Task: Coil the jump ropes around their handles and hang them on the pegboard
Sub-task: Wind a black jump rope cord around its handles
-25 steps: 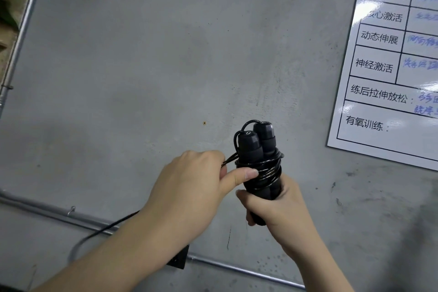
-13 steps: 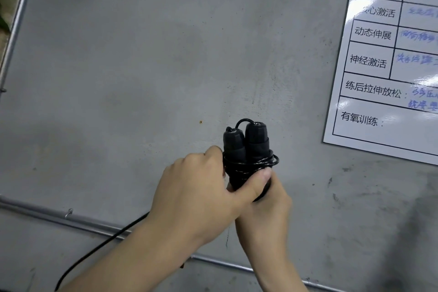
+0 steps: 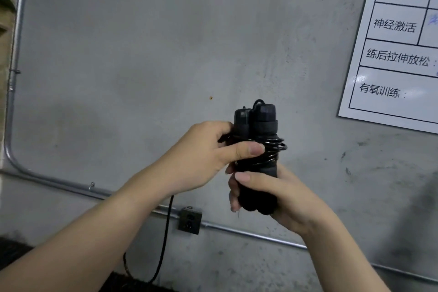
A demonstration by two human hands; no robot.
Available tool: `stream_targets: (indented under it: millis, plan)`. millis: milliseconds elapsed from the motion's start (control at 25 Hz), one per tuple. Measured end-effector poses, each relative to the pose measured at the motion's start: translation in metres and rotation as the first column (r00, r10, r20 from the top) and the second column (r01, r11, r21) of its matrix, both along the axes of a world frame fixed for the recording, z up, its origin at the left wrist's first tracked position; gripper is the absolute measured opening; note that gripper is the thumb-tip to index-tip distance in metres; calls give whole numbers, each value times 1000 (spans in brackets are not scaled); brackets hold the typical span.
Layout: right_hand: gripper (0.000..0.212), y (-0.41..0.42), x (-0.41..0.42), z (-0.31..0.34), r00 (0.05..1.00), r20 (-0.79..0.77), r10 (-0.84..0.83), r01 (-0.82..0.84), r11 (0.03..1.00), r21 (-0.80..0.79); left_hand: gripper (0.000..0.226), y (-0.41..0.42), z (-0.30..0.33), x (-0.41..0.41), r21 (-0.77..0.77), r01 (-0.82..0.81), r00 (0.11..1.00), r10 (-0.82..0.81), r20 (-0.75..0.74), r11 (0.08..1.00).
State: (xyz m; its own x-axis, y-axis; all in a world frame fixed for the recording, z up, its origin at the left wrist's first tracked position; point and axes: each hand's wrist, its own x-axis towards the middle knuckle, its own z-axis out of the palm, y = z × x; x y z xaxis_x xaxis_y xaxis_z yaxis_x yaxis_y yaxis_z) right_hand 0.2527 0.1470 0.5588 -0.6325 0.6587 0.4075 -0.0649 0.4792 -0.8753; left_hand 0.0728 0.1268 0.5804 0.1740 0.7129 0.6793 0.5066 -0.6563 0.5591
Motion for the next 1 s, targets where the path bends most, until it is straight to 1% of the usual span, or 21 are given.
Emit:
stream_targets:
  millis: [40, 80, 120, 160, 200, 280, 400, 520, 600, 640, 720, 760, 800, 880, 960, 1000]
  plan:
    - [13, 3, 0, -3, 1000, -8, 4, -4, 1000, 5, 69, -1, -1, 2, -12, -8, 1000, 8, -2, 1000]
    - [10, 6, -1, -7, 999, -13, -42, 42, 999, 23, 83, -2, -2, 4, -14, -95, 995, 94, -27, 995]
    - [9, 10, -2, -9, 994, -6, -112, 112, 992, 54, 99, -3, -3, 5, -11, -223, 973, 222, -71, 975]
    - [10, 13, -3, -11, 985, 7, -175, 173, 980, 95, 108, -4, -3, 4, -17, -357, 928, 353, -117, 934]
    - [11, 13, -2, -11, 977, 19, -214, 210, 969, 131, 108, -7, -3, 4, -21, -455, 882, 447, -151, 890]
    - [12, 14, 0, -9, 968, 5, -251, 247, 957, 154, 100, -12, -1, 6, 4, -545, 822, 536, -193, 838]
    - [10, 13, 2, -6, 951, -30, -306, 305, 928, 212, 88, -14, 0, 11, 121, -553, 801, 566, -195, 824]
    - [16, 15, 3, -2, 909, -66, -411, 410, 856, 315, 76, -16, -2, 11, 269, -488, 835, 533, -134, 831]
    - [14, 13, 2, 1, 888, -112, -446, 456, 823, 339, 68, -20, -6, 17, 319, -422, 867, 481, -133, 849]
    - [17, 12, 0, 1, 876, -125, -466, 478, 801, 361, 67, -22, -8, 21, 321, -400, 877, 460, -137, 858]
    - [33, 12, -7, -4, 846, -155, -509, 523, 742, 419, 73, -24, -14, 29, 307, -399, 883, 452, -126, 864]
    - [36, 13, -11, -9, 830, -179, -528, 549, 716, 431, 77, -23, -16, 31, 307, -418, 875, 470, -118, 855]
    - [31, 14, -17, -15, 818, -203, -538, 569, 703, 427, 80, -21, -18, 31, 312, -440, 862, 493, -115, 842]
    - [17, 15, -26, -25, 811, -202, -549, 581, 715, 389, 78, -17, -17, 29, 307, -460, 852, 512, -113, 833]
    - [20, 14, -22, -22, 842, -131, -523, 527, 748, 403, 74, -13, -11, 20, 260, -420, 892, 448, -60, 870]
    - [27, 12, -15, -17, 875, -71, -479, 464, 788, 405, 72, -12, -8, 15, 229, -365, 926, 378, -16, 902]
